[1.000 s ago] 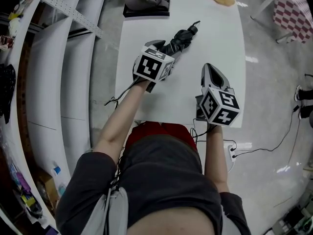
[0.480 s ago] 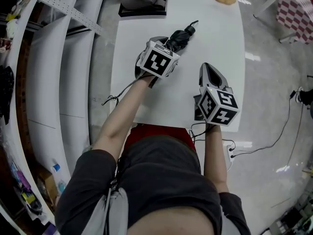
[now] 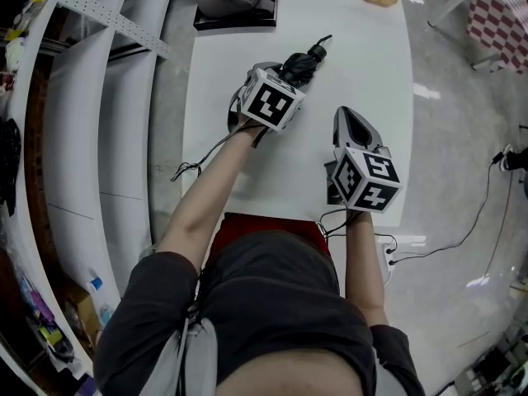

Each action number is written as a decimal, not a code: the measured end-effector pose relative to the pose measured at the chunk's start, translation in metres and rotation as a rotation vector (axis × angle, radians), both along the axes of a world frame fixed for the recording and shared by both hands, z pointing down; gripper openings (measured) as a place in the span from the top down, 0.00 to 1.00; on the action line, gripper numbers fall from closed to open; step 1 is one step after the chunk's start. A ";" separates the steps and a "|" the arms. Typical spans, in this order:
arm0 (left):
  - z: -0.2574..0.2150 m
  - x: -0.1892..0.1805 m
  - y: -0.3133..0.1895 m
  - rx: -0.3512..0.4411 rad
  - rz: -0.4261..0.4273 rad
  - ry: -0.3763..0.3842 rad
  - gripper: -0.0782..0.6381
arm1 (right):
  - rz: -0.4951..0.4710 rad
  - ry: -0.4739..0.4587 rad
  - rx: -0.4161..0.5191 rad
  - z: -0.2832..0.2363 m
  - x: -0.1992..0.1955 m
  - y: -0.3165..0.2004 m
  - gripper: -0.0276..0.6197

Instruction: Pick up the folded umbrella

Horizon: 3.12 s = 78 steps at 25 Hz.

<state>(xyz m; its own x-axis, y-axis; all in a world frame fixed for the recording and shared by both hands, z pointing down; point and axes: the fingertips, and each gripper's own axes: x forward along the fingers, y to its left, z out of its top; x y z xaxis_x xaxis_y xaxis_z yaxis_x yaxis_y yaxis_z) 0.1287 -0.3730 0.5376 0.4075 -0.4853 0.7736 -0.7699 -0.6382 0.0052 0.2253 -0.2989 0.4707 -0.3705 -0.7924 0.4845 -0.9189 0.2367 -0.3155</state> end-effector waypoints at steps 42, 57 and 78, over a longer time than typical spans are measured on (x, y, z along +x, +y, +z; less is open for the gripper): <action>0.035 0.002 -0.008 -0.141 -0.018 -0.003 0.54 | 0.008 0.014 -0.034 0.011 -0.004 -0.005 0.93; 0.017 0.009 0.003 -0.036 -0.013 0.021 0.59 | 0.034 0.028 -0.003 -0.003 -0.001 0.010 0.93; -0.074 -0.006 0.015 0.154 -0.081 0.182 0.60 | 0.025 0.033 0.066 -0.033 -0.012 0.025 0.93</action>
<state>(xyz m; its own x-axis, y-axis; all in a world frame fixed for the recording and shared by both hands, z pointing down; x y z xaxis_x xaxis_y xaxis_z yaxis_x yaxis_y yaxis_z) 0.1228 -0.3582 0.4640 0.4886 -0.6281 0.6056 -0.8137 -0.5786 0.0563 0.2130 -0.2744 0.4380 -0.3348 -0.8318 0.4427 -0.9345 0.2328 -0.2692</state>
